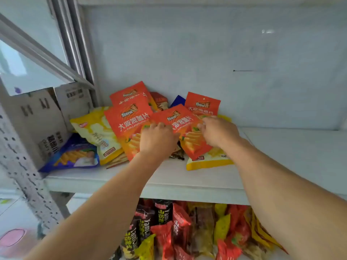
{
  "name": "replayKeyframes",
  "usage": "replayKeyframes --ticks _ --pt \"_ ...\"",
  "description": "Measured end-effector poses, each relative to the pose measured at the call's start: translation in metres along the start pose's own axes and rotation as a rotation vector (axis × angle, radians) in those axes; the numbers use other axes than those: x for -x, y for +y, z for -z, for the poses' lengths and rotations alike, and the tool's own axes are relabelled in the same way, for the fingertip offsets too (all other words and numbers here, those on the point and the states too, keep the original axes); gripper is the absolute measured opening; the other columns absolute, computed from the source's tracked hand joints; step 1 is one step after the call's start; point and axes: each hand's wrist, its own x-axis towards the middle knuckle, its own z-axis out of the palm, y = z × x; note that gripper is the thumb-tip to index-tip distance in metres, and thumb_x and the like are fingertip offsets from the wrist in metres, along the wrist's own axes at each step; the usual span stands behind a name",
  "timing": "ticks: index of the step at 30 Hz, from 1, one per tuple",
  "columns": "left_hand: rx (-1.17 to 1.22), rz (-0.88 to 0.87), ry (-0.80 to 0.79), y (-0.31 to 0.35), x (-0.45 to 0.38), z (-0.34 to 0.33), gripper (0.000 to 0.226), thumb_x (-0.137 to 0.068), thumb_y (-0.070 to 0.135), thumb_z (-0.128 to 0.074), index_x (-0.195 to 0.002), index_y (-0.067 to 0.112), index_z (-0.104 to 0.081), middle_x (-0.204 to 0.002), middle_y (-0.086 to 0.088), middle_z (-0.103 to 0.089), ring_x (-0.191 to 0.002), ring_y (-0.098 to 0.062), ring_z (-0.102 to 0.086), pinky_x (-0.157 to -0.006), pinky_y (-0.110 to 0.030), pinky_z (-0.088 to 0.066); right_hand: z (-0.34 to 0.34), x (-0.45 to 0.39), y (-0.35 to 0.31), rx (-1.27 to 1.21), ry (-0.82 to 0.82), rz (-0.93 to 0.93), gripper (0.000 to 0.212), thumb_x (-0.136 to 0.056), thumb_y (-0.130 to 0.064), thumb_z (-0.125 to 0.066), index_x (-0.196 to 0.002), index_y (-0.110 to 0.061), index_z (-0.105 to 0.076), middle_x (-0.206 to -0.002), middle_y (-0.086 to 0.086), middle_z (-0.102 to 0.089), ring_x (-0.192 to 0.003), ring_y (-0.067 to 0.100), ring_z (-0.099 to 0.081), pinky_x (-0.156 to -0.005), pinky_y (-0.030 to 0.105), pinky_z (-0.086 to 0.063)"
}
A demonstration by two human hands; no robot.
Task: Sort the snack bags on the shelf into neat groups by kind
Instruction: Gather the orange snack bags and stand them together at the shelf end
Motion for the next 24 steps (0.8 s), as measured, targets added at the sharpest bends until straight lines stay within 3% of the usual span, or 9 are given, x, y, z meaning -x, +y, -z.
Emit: replayKeyframes --ticks 3,7,9,13,16,19,22,24 --pt "0.048 0.055 -0.096 0.008 -0.022 -0.018 0.057 -0.104 0.060 -0.032 -0.122 0.012 -0.057 -0.107 -0.008 -0.071 -0.100 -0.032 -0.067 -0.076 -0.038 -0.046 -0.020 -0.032 0.011 -0.086 -0.062 -0.112 0.043 -0.105 -0.046 -0.036 -0.129 -0.018 -0.057 -0.124 0.007 -0.062 -0.109 0.027 -0.063 -0.081 0.036 -0.048" --pt "0.169 0.196 -0.214 0.018 -0.039 -0.041 0.082 -0.101 0.067 -0.028 -0.157 0.007 -0.021 -0.123 -0.017 -0.069 -0.128 -0.042 -0.055 -0.106 -0.051 -0.044 -0.045 -0.065 0.024 -0.228 -0.118 -0.271 0.048 -0.102 -0.056 -0.035 -0.116 -0.017 -0.059 -0.104 0.003 -0.066 -0.090 0.025 -0.062 -0.070 0.033 -0.046" --pt "0.294 0.290 -0.225 0.021 -0.045 -0.050 0.087 -0.099 0.070 -0.030 -0.158 0.008 -0.016 -0.131 -0.019 -0.064 -0.138 -0.044 -0.045 -0.102 -0.050 -0.046 -0.056 -0.075 0.033 -0.304 -0.128 -0.351 0.047 -0.101 -0.060 -0.034 -0.103 -0.019 -0.056 -0.092 0.001 -0.063 -0.079 0.022 -0.059 -0.066 0.032 -0.043" --pt "0.592 0.493 -0.230 0.030 -0.050 -0.060 0.090 -0.094 0.071 -0.044 -0.151 0.005 -0.022 -0.129 -0.014 -0.064 -0.119 -0.039 -0.062 -0.086 -0.044 -0.050 -0.074 -0.095 0.041 -0.551 -0.121 -0.476 0.062 -0.097 -0.067 -0.032 -0.109 -0.015 -0.063 -0.094 0.003 -0.070 -0.080 0.024 -0.065 -0.068 0.033 -0.046" --pt "0.930 0.603 -0.146 0.035 -0.051 -0.067 0.095 -0.090 0.052 -0.069 -0.156 0.011 -0.014 -0.131 -0.004 -0.064 -0.118 -0.030 -0.063 -0.097 -0.042 -0.050 -0.077 -0.108 0.044 -0.669 -0.085 -0.565 0.068 -0.097 -0.068 -0.035 -0.119 -0.009 -0.062 -0.106 0.007 -0.067 -0.099 0.031 -0.065 -0.075 0.032 -0.043" --pt "1.226 0.683 -0.092 0.040 -0.056 -0.072 0.102 -0.086 0.027 -0.081 -0.158 0.018 -0.010 -0.119 0.008 -0.055 -0.108 -0.019 -0.059 -0.094 -0.036 -0.047 -0.080 -0.118 0.049 -0.761 -0.056 -0.620 0.069 -0.097 -0.065 -0.039 -0.123 -0.005 -0.064 -0.123 0.013 -0.067 -0.111 0.034 -0.063 -0.081 0.032 -0.044" --pt "1.395 0.719 -0.072 0.036 -0.062 -0.077 0.100 -0.083 0.014 -0.083 -0.158 0.020 -0.017 -0.118 0.007 -0.057 -0.105 -0.018 -0.058 -0.091 -0.037 -0.048 -0.084 -0.123 0.050 -0.826 -0.046 -0.649 0.073 -0.093 -0.068 -0.044 -0.119 -0.004 -0.067 -0.119 0.015 -0.069 -0.107 0.036 -0.066 -0.093 0.042 -0.053" --pt "1.449 0.703 -0.062 0.030 -0.065 -0.082 0.097 -0.081 0.010 -0.084 -0.155 0.022 -0.023 -0.124 0.007 -0.062 -0.108 -0.017 -0.061 -0.095 -0.039 -0.051 -0.087 -0.127 0.051 -0.875 -0.032 -0.660 0.072 -0.088 -0.071 -0.051 -0.113 -0.006 -0.070 -0.109 0.014 -0.073 -0.099 0.036 -0.069 -0.089 0.044 -0.056"
